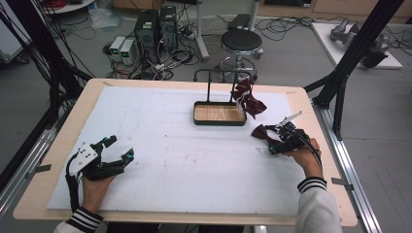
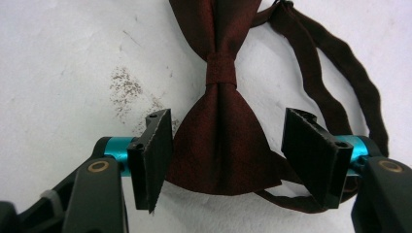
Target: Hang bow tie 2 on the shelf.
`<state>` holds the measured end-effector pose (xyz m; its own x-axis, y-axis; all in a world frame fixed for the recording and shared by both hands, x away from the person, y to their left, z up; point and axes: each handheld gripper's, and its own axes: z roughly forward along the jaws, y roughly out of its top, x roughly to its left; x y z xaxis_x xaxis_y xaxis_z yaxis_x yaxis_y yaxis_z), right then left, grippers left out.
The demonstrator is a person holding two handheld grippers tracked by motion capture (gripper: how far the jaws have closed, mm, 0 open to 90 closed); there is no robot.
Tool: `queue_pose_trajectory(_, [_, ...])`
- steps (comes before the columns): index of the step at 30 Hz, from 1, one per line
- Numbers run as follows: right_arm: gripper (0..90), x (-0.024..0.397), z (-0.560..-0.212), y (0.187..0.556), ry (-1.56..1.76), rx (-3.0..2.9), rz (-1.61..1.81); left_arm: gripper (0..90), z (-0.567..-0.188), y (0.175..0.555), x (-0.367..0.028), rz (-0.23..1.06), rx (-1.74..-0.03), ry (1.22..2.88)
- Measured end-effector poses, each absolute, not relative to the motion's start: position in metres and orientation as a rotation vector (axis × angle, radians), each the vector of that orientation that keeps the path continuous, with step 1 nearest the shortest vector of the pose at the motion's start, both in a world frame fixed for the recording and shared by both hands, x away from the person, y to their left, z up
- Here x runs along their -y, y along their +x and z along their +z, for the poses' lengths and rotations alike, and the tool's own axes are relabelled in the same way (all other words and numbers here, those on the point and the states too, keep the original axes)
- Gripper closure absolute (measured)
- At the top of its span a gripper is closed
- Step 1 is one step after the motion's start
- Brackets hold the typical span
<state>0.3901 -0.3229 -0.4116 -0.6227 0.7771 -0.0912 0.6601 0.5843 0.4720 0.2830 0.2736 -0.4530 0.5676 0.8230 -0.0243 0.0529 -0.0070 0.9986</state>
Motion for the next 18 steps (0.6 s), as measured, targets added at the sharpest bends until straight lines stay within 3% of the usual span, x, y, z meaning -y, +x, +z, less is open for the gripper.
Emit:
queue_pose_trajectory(6, [44.1, 0.3257, -0.4145, 0.3935, 1.217, -2.54, 0.597, 16.3, -0.453, 0.283, -0.2736, 0.721, -0.793, 1.468])
queue_pose_trajectory(14, [69.1, 0.3244, -0.4149, 0.3928, 1.266, -2.585, 0.623, 16.3, -0.453, 0.2828, -0.2734, 0.722, -0.793, 1.47])
queue_pose_trajectory(18, [73.8, 0.3216, -0.4133, 0.3908, 1.263, -2.587, 0.616, 16.3, -0.4529, 0.2828, -0.2733, 0.723, -0.79, 1.472])
